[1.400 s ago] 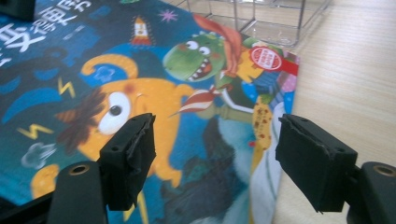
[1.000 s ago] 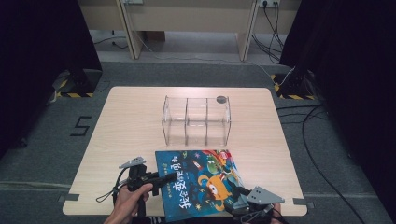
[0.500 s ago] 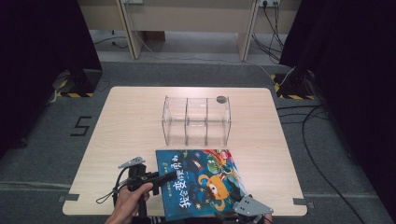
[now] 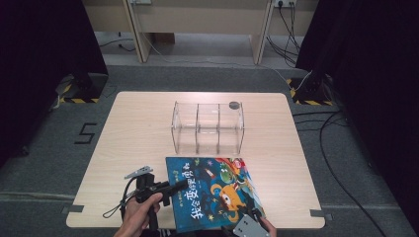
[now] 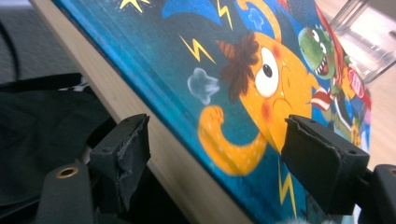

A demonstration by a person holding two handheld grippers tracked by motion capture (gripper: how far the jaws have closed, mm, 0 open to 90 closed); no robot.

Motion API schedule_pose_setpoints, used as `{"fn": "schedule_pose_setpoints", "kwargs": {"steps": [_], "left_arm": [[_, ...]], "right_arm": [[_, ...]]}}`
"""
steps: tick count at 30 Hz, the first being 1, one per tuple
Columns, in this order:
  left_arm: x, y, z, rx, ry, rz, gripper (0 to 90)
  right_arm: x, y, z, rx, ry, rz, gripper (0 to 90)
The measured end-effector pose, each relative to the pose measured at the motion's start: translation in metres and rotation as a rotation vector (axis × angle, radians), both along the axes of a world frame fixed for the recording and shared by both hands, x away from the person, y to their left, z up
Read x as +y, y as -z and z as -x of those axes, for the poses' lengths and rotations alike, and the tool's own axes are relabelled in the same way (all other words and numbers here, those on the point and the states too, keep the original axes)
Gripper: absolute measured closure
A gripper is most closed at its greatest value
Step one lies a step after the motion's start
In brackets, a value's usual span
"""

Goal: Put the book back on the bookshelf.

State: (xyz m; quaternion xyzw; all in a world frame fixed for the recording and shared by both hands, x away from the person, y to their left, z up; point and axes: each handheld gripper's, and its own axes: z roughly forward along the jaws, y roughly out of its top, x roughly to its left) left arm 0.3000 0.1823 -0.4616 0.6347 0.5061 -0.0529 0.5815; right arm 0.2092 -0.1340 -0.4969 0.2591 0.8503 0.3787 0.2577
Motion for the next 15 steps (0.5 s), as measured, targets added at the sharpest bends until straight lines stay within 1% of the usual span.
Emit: {"fn": "schedule_pose_setpoints", "kwargs": {"steps": [1, 4, 5, 7, 9, 10, 11, 13, 14, 15], "left_arm": [[-0.001, -0.002, 0.001, -0.003, -0.001, 0.002, 61.2], [-0.005, -0.005, 0.003, -0.014, 0.004, 0.006, 61.1], [-0.007, -0.005, 0.004, -0.016, 0.005, 0.006, 61.0], [-0.008, -0.005, 0.004, -0.015, 0.007, 0.009, 60.9], [-0.009, -0.005, 0.004, -0.009, 0.01, 0.007, 60.5], [-0.01, -0.004, 0.004, -0.007, 0.01, 0.007, 60.5], [-0.01, -0.004, 0.005, -0.006, 0.011, 0.007, 60.5], [-0.012, -0.004, 0.005, -0.006, 0.018, 0.005, 60.4], [-0.012, -0.004, 0.006, -0.005, 0.019, 0.004, 60.2], [-0.014, -0.003, 0.006, -0.007, 0.021, 0.004, 60.2]], "right_arm": [[0.001, 0.0, 0.0, -0.004, 0.003, 0.002, 24.0], [0.005, 0.001, -0.001, -0.046, 0.023, 0.004, 25.6], [0.007, 0.0, -0.003, -0.073, 0.026, 0.0, 24.6], [0.008, -0.001, -0.002, -0.076, 0.03, 0.003, 24.7], [0.013, -0.001, 0.0, -0.111, 0.011, -0.001, 26.9], [0.013, -0.001, 0.0, -0.111, 0.011, -0.001, 26.9], [0.017, -0.001, 0.001, -0.129, 0.002, 0.005, 27.2], [0.019, -0.001, 0.001, -0.134, 0.001, 0.008, 27.8], [0.022, -0.001, 0.002, -0.145, -0.003, 0.009, 28.5], [0.026, 0.0, 0.002, -0.168, -0.004, 0.022, 28.7]]}}
